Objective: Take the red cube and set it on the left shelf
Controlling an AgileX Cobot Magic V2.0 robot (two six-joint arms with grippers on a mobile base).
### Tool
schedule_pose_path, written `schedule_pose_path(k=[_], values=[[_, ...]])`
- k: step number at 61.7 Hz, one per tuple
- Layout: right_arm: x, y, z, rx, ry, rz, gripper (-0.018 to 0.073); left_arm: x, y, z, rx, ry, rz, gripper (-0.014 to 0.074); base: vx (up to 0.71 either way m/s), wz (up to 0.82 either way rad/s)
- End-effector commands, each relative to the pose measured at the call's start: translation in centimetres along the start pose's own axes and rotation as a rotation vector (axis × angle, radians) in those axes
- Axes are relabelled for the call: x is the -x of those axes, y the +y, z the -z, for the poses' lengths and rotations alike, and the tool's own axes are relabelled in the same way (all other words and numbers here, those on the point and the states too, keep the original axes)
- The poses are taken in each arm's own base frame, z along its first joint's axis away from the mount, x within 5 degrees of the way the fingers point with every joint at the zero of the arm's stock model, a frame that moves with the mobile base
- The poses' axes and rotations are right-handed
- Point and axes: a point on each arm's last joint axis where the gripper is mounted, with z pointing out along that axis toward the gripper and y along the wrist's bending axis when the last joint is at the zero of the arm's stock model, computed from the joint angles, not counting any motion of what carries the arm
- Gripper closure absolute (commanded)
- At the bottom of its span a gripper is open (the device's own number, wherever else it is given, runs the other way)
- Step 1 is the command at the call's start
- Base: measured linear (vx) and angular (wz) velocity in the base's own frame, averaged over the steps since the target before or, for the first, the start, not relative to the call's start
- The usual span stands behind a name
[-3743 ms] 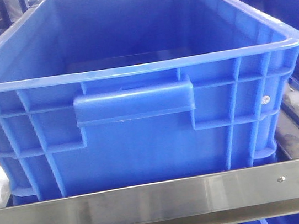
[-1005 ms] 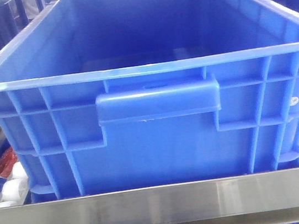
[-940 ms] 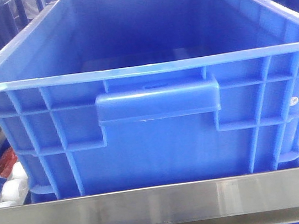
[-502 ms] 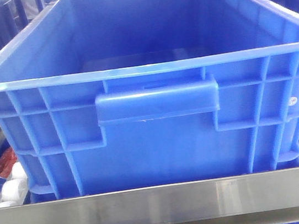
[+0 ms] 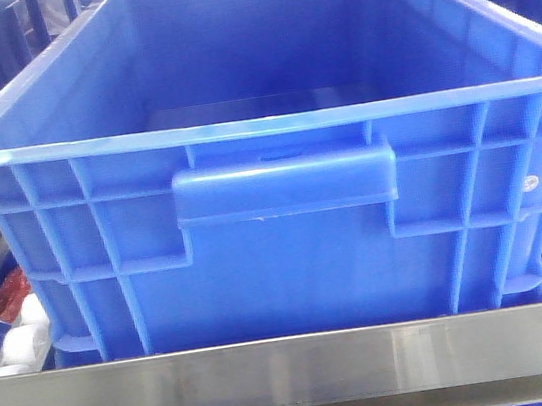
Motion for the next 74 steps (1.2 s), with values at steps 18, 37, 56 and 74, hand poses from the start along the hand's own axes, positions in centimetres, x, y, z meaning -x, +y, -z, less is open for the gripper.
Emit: schedule_pose_path(k=[18, 37, 56, 74], values=[[1.3, 0.1, 0.2, 0.002, -0.077, 0.011, 0.0509, 0.0, 0.0, -0.1, 0.004, -0.062, 0.005, 0.0491, 0.0, 0.0], [1.2, 0.1, 0.5, 0.005, -0.094, 0.012, 0.0509, 0.0, 0.0, -0.1, 0.004, -0.062, 0.005, 0.0491, 0.0, 0.0], [-3.1, -0.3, 0.1, -0.01, -0.192, 0.073, 0.0509, 0.0, 0.0, -0.1, 0.004, -0.062, 0.005, 0.0491, 0.0, 0.0], [-8.5, -0.6, -0.4, 0.0, -0.266, 0.075, 0.0509, 0.0, 0.0, -0.1, 0.004, -0.062, 0.005, 0.0491, 0.0, 0.0]])
